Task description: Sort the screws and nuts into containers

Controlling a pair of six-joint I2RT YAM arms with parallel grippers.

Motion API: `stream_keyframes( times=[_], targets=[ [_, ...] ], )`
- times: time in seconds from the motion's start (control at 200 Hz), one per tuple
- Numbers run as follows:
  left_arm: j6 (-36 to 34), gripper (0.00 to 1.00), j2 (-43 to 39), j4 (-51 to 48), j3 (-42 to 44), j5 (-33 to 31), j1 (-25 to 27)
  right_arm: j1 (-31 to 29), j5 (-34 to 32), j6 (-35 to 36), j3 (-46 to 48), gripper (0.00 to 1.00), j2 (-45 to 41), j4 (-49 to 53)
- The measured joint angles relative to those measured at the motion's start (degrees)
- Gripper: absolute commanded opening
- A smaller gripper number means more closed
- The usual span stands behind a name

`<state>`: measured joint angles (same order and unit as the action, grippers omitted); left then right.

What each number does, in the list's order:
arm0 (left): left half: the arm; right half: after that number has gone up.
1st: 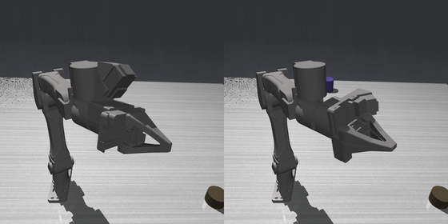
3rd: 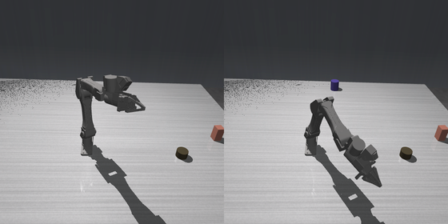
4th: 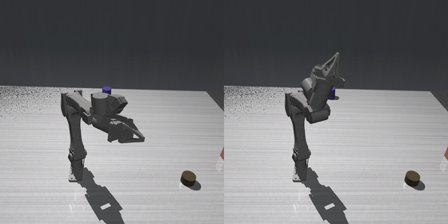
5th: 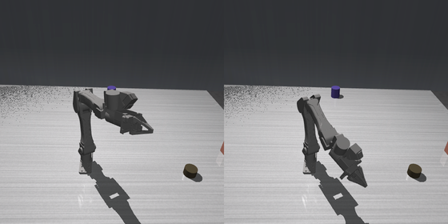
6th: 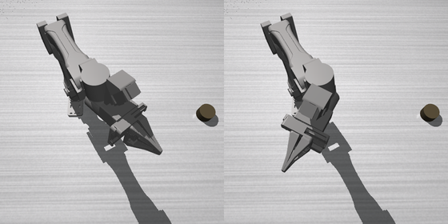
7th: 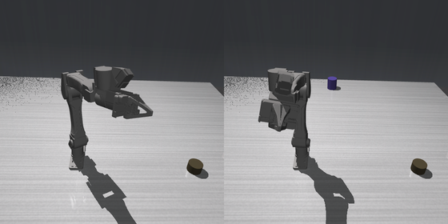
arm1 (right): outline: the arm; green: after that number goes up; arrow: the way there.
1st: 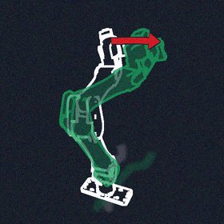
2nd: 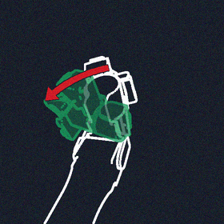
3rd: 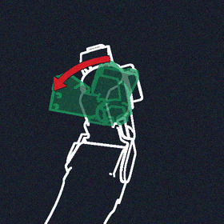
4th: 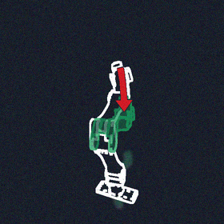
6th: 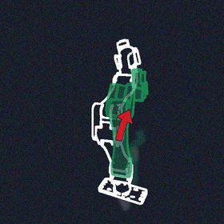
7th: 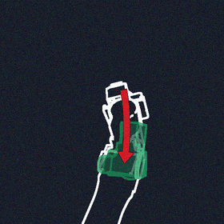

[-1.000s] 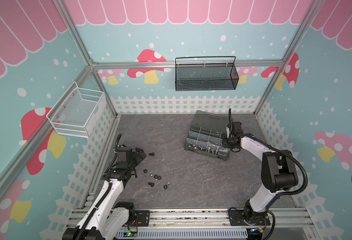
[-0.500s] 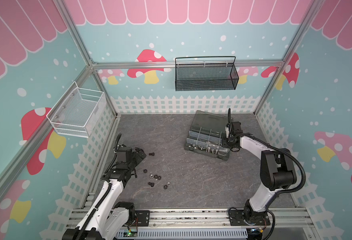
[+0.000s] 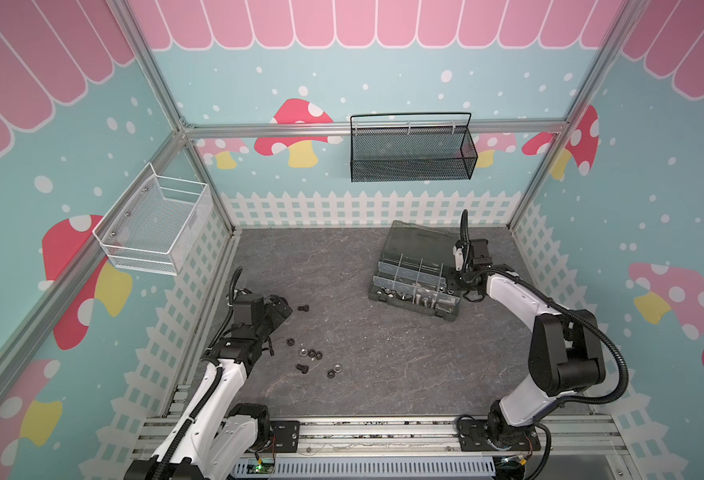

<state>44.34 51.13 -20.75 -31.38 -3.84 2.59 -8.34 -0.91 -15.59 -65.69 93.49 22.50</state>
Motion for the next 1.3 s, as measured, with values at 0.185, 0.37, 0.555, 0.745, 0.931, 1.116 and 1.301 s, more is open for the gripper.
stream_keyframes(
  times=[0.185,0.37,0.555,0.745,0.931,1.116,1.301],
  targets=[
    [0.0,1.0,0.0,0.0,0.0,0.0,0.0,-3.6,0.2,0.8,0.0,0.55,-3.2,0.9],
    [0.0,1.0,0.0,-0.1,0.0,0.0,0.0,-11.4,-1.2,0.4,-0.9,0.63,-5.4,2.0],
    [0.3,1.0,-0.7,-0.6,0.0,-1.0,0.0,-21.6,-1.7,-0.8,-2.2,0.64,-5.4,2.9],
    [0.4,1.0,-1.9,-2.2,0.0,-2.5,0.0,-33.6,-1.7,-2.3,-5.6,0.61,-2.0,4.3],
    [0.4,1.0,-2.4,-4.3,0.0,-4.6,-0.1,-43.5,-0.8,-2.7,-10.7,0.59,5.9,6.2],
    [0.4,1.0,-1.9,-5.2,0.0,-5.2,-0.7,-50.7,0.1,-1.4,-14.7,0.58,13.6,8.7],
    [0.5,1.0,-1.3,-5.6,0.0,-5.2,-1.0,-54.7,0.1,1.0,-15.6,0.58,17.8,11.5]
  ],
)
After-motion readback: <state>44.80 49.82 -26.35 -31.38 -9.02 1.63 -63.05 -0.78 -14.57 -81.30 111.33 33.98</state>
